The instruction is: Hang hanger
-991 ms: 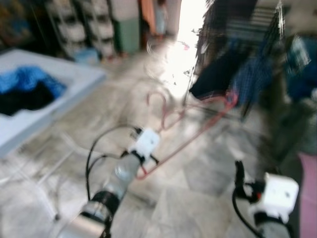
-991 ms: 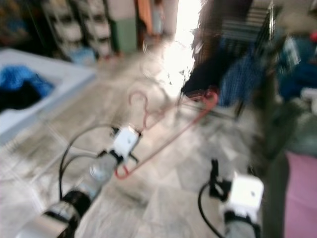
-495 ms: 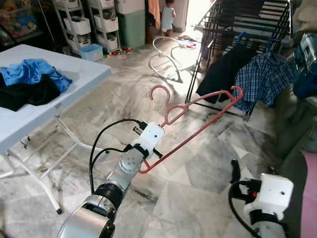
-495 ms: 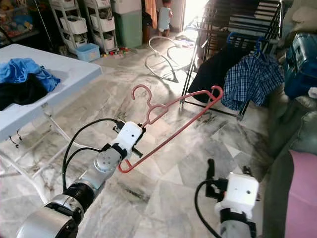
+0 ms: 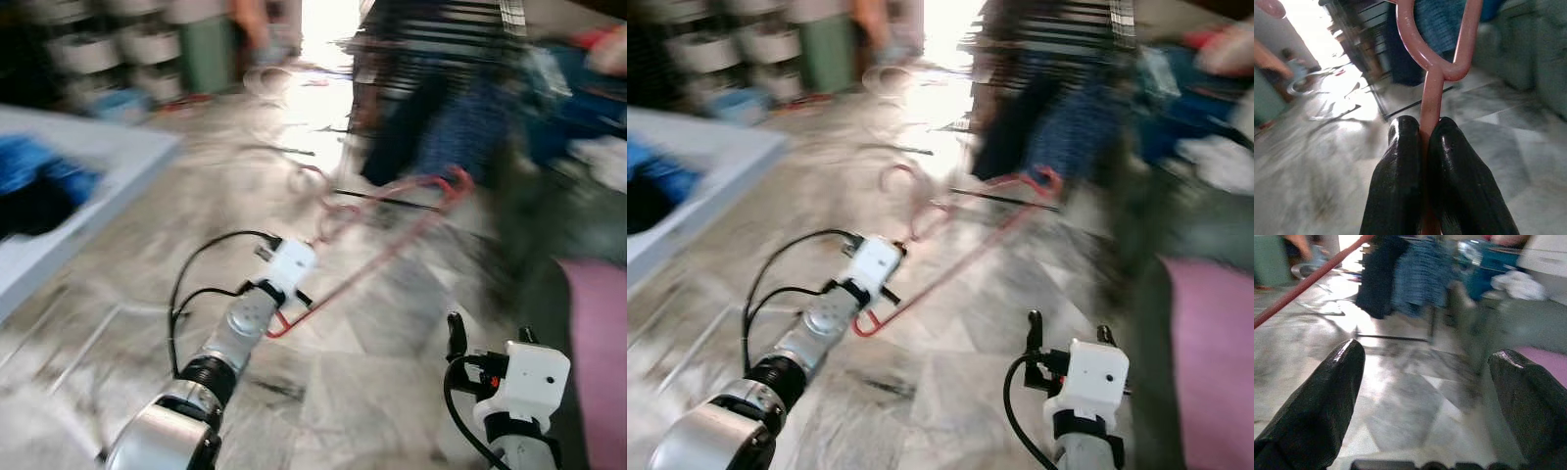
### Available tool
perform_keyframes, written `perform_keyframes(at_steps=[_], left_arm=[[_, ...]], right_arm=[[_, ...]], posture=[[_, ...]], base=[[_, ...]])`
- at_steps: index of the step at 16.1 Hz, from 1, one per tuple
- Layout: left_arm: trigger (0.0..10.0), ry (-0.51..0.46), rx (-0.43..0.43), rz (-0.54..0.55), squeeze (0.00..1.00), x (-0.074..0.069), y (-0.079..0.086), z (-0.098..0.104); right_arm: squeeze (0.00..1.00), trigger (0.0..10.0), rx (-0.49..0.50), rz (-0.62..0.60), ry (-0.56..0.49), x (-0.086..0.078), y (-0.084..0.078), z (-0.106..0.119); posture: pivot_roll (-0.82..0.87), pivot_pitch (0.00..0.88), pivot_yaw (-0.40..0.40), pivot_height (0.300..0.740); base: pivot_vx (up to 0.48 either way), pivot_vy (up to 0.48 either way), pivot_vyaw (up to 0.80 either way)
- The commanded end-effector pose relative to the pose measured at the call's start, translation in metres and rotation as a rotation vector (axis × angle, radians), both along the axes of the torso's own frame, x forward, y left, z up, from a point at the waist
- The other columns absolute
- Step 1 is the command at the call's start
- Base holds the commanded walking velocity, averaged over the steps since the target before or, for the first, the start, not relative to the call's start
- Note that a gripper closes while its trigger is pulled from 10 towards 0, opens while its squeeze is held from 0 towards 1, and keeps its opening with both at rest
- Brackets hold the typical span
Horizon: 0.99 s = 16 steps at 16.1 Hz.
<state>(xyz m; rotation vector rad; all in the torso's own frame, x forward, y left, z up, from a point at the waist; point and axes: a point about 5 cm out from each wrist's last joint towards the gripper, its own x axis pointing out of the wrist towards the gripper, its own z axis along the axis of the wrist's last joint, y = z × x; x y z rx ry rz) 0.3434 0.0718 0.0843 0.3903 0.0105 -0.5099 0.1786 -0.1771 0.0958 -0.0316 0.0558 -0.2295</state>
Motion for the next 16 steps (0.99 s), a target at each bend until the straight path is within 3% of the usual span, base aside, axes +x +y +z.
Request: perform_keyframes(at_steps=[1,5,9,12,16], left_arm=[[10.0,-0.009,-0.007,-0.036,0.00,-0.001,-0.012,0.003],[10.0,-0.009,-0.004,-0.045,0.00,-0.003,-0.014,0.002],[10.0,-0.047,0.037,-0.064,0.00,-0.004,-0.014,0.002],[10.0,-0.070,0.120,-0.015,0.00,0.002,-0.001,0.002],[10.0,-0.095,0.103,-0.037,0.00,0.002,-0.001,0.007]], right_arm=[[0.00,10.0,-0.019,-0.017,-0.002,0.000,-0.005,0.001],[0.00,10.0,-0.021,-0.016,-0.002,-0.001,-0.004,0.001],[0.00,10.0,-0.035,0.002,0.016,-0.003,-0.004,0.000],[0.00,10.0,-0.056,0.057,0.045,-0.002,0.000,-0.003],[0.00,10.0,-0.069,0.092,0.055,0.000,0.002,-0.004]], posture=[[-0.13,0.043,0.009,0.740],[-0.13,0.048,0.009,0.740],[-0.14,0.053,0.007,0.740],[-0.13,0.054,0.008,0.740],[-0.13,0.055,0.016,0.740]], base=[[0.000,0.480,0.00],[0.000,0.463,0.00],[0.000,0.000,0.00],[0.000,0.000,0.00],[0.000,0.000,0.00]])
